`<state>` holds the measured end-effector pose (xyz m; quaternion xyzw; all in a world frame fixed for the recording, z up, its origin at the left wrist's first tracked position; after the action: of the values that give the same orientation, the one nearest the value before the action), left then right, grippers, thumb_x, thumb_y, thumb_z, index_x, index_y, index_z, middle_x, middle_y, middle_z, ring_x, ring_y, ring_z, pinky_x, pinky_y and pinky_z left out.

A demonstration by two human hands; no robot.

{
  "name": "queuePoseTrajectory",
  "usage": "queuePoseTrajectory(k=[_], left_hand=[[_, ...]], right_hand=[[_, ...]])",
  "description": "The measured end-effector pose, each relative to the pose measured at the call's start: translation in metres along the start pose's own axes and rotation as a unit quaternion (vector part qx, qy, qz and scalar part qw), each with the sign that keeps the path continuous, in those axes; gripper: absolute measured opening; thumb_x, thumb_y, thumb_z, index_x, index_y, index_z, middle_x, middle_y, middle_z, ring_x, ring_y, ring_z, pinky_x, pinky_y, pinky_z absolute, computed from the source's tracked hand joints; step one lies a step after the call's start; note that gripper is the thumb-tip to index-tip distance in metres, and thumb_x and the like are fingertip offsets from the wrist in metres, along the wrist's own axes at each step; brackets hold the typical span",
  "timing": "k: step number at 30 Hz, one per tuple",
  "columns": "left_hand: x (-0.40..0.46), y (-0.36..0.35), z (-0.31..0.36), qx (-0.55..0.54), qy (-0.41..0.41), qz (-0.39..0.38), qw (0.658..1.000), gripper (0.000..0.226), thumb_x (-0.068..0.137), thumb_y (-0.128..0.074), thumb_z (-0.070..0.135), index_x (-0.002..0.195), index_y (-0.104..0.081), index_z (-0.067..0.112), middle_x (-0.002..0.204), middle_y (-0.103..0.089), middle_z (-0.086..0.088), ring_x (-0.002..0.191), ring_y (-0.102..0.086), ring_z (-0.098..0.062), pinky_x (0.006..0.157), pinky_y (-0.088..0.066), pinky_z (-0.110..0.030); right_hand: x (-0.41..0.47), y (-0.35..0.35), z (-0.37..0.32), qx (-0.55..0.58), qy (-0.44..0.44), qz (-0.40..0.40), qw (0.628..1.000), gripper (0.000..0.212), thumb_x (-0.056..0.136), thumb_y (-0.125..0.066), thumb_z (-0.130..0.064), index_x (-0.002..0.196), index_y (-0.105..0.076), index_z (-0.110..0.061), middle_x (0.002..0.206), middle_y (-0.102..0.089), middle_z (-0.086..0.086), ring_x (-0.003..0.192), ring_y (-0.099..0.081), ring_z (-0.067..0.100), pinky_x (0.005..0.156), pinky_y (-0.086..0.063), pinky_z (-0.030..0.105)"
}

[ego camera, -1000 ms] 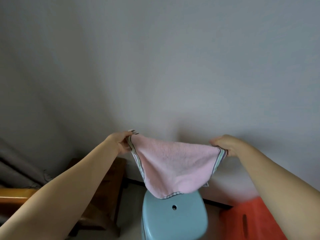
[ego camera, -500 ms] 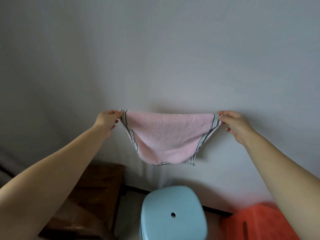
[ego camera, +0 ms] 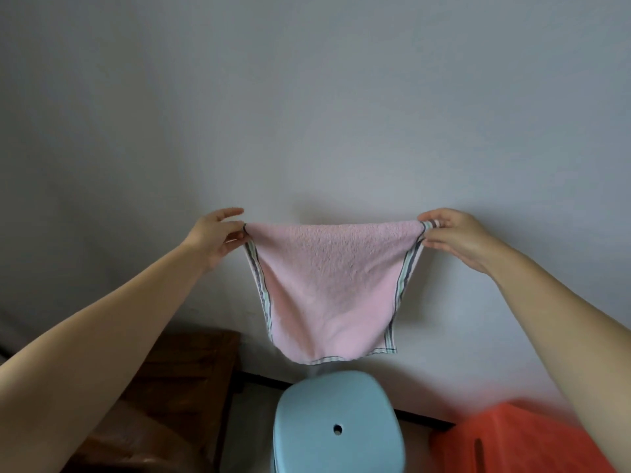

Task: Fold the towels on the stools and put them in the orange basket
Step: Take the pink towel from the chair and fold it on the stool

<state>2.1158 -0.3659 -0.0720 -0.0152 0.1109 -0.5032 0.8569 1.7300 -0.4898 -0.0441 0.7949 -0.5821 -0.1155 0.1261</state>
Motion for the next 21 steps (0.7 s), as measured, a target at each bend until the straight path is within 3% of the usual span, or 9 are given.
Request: queuePoseTrajectory(k=[2,3,5,7,12,15,18,21], left_hand=[[-0.007,-0.004,-0.01,0.151,-0.021,-0.052,0.987,0.033,0.092,-0.052,-0.004,0.123,-0.058,0.004,0.086,-0.058,-0.006,0.08,-0.057,-0.015,0.083,-0.055,-0.02],[-0.011,-0.006,-0.016,0.273,-0.046,-0.063,0.959,0.03,0.091,-0.056,0.0,0.12,-0.061,0.005,0.089,-0.06,-0.004,0.084,-0.058,-0.015,0.084,-0.051,-0.022],[-0.014,-0.013,-0.033,0.481,-0.091,-0.088,0.868,0.022,0.087,-0.061,0.005,0.107,-0.069,0.005,0.09,-0.064,-0.006,0.086,-0.06,-0.02,0.076,-0.042,-0.026],[-0.015,-0.02,-0.052,0.567,-0.098,-0.083,0.814,0.021,0.085,-0.058,0.004,0.1,-0.071,0.001,0.09,-0.068,-0.013,0.089,-0.063,-0.029,0.07,-0.037,-0.024],[-0.003,-0.025,-0.061,0.496,-0.099,0.052,0.861,0.019,0.083,-0.053,-0.001,0.091,-0.069,-0.004,0.096,-0.068,-0.024,0.093,-0.061,-0.037,0.07,-0.037,-0.027],[0.002,-0.03,-0.062,0.503,-0.126,0.077,0.852,0.02,0.086,-0.051,0.003,0.095,-0.067,-0.003,0.104,-0.062,-0.025,0.091,-0.059,-0.039,0.074,-0.041,-0.031],[-0.006,-0.03,-0.068,0.538,-0.147,0.075,0.827,0.018,0.089,-0.053,0.011,0.097,-0.066,0.001,0.106,-0.058,-0.021,0.089,-0.058,-0.038,0.069,-0.042,-0.034],[-0.022,-0.021,-0.086,0.558,-0.15,0.063,0.814,0.017,0.089,-0.059,0.017,0.092,-0.065,0.001,0.102,-0.055,-0.018,0.089,-0.056,-0.036,0.07,-0.04,-0.036]], right_hand=[[-0.003,-0.002,0.008,-0.198,0.033,-0.02,0.979,0.027,0.081,-0.057,0.008,0.089,-0.063,-0.017,0.084,-0.06,0.004,0.078,-0.057,0.019,0.068,-0.047,0.027],[-0.005,-0.005,0.015,-0.291,0.04,-0.031,0.955,0.023,0.08,-0.059,0.003,0.089,-0.064,-0.016,0.087,-0.063,0.004,0.083,-0.059,0.022,0.069,-0.043,0.027],[-0.008,-0.009,0.032,-0.403,0.033,-0.036,0.914,0.016,0.082,-0.059,-0.003,0.092,-0.068,-0.012,0.095,-0.067,0.008,0.094,-0.061,0.026,0.07,-0.037,0.026],[-0.009,-0.011,0.048,-0.427,0.026,-0.007,0.904,0.015,0.083,-0.058,-0.004,0.092,-0.07,-0.006,0.098,-0.068,0.014,0.097,-0.061,0.03,0.069,-0.035,0.026],[-0.003,-0.009,0.063,-0.4,0.037,0.104,0.91,0.008,0.084,-0.061,-0.005,0.077,-0.065,-0.002,0.089,-0.063,0.028,0.086,-0.06,0.039,0.064,-0.028,0.028],[0.002,-0.007,0.064,-0.354,0.061,0.14,0.923,0.015,0.083,-0.061,-0.003,0.07,-0.057,-0.01,0.081,-0.063,0.026,0.08,-0.063,0.04,0.068,-0.047,0.036],[-0.002,-0.003,0.071,-0.32,0.063,0.165,0.931,0.01,0.083,-0.064,-0.004,0.074,-0.059,-0.002,0.081,-0.056,0.021,0.078,-0.062,0.04,0.074,-0.052,0.048],[-0.013,-0.002,0.091,-0.339,0.041,0.137,0.93,0.013,0.083,-0.066,-0.006,0.073,-0.058,-0.005,0.084,-0.055,0.019,0.076,-0.06,0.033,0.069,-0.043,0.03]])
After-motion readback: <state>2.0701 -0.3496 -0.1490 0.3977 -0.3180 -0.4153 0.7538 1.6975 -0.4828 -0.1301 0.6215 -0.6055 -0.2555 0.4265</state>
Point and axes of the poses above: each hand's wrist, its own x-axis towards the middle knuckle, its own y-axis out of the back of the hand, z = x × y, the point moved 4 cm from there along x, towards the middle knuckle
